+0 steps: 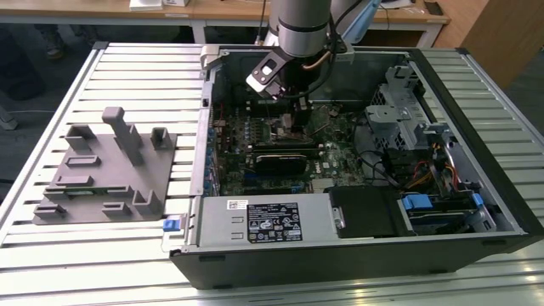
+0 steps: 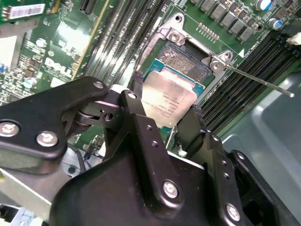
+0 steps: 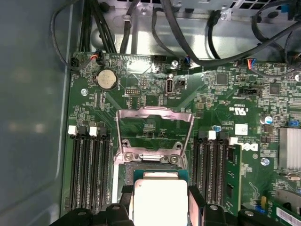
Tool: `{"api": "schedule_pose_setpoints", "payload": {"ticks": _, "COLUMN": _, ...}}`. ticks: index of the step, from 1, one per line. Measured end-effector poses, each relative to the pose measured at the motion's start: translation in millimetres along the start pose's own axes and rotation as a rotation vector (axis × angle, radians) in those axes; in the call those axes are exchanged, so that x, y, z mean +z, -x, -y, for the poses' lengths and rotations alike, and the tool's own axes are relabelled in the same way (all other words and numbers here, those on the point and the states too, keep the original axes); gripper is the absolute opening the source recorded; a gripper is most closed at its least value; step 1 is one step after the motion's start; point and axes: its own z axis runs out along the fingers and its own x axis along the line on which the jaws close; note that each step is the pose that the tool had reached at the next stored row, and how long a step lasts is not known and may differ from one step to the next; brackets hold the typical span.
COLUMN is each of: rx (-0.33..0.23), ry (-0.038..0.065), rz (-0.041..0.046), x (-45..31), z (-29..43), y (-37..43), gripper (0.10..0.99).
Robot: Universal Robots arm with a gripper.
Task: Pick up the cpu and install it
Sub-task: 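Place the cpu into insertion slot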
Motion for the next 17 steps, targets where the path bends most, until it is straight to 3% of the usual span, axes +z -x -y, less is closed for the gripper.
{"api": "schedule_pose_setpoints", "payload": {"ticks": 7, "rx": 0.000, "ry": -0.001, "rz": 0.0000, "x": 8.2, "z": 0.4, "y": -2.2, "gripper": 0.541}}
{"api": "schedule_pose_setpoints", "payload": {"ticks": 17, "rx": 0.001, "ry": -0.001, "rz": 0.0000, "x": 14.0, "z": 1.8, "y": -3.1, "gripper": 0.541}}
